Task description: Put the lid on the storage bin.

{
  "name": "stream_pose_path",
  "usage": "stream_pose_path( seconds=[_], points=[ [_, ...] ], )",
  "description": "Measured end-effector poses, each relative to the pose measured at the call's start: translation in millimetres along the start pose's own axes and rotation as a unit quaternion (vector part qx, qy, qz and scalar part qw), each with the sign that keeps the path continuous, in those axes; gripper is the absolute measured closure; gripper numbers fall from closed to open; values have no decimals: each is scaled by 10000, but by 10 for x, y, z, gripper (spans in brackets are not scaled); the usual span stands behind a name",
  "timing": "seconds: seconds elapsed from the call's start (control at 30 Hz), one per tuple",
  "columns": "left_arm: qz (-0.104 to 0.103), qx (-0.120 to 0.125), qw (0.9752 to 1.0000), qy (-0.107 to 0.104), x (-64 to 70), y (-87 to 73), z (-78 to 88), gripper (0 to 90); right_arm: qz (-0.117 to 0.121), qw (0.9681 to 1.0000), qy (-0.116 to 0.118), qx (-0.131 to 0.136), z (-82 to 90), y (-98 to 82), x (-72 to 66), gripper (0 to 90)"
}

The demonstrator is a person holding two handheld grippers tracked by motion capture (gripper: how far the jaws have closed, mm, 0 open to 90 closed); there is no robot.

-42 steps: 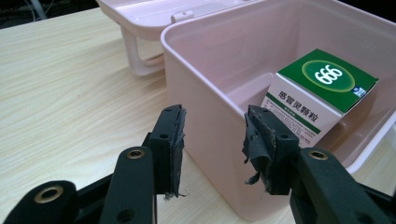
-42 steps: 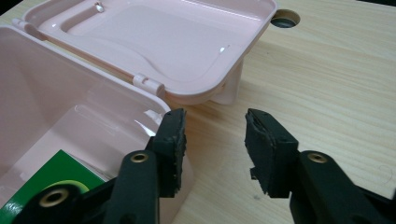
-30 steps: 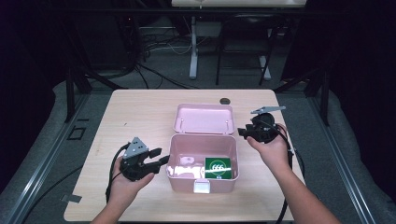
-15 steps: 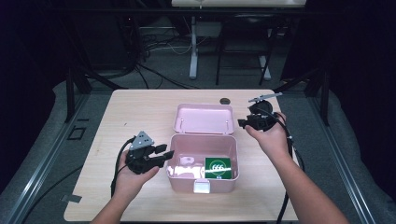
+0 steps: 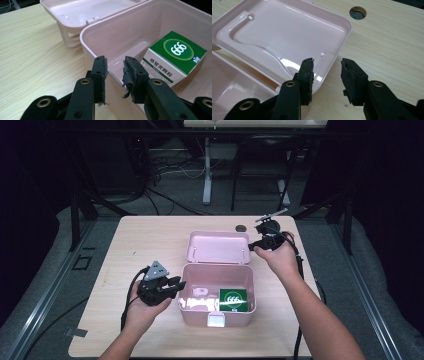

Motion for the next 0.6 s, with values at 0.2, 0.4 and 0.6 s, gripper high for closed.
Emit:
stream_pose_path(
  seconds=[0.2,0.4,0.6],
  points=[
    [-77,-16,10000,26,7,-26,-21,732,-231,9996,-66,-165,-106,85,52,644],
    [-77,6,10000,48,11,-30,-21,738,-539,9980,-193,-262,-222,134,143,665],
    [-51,24,10000,64,15,-30,-22,740,-910,9949,-179,-405,-341,163,239,694]
  ],
)
Point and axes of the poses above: each handheld gripper's, and its own axes: z roughly backward along the jaws, y roughly out of its top, x roughly to its right, the point moved 7 cm from there along -z, roughly forward along the jaws, and after that the axes turned 13 degrees about y, right-handed, at the moved point
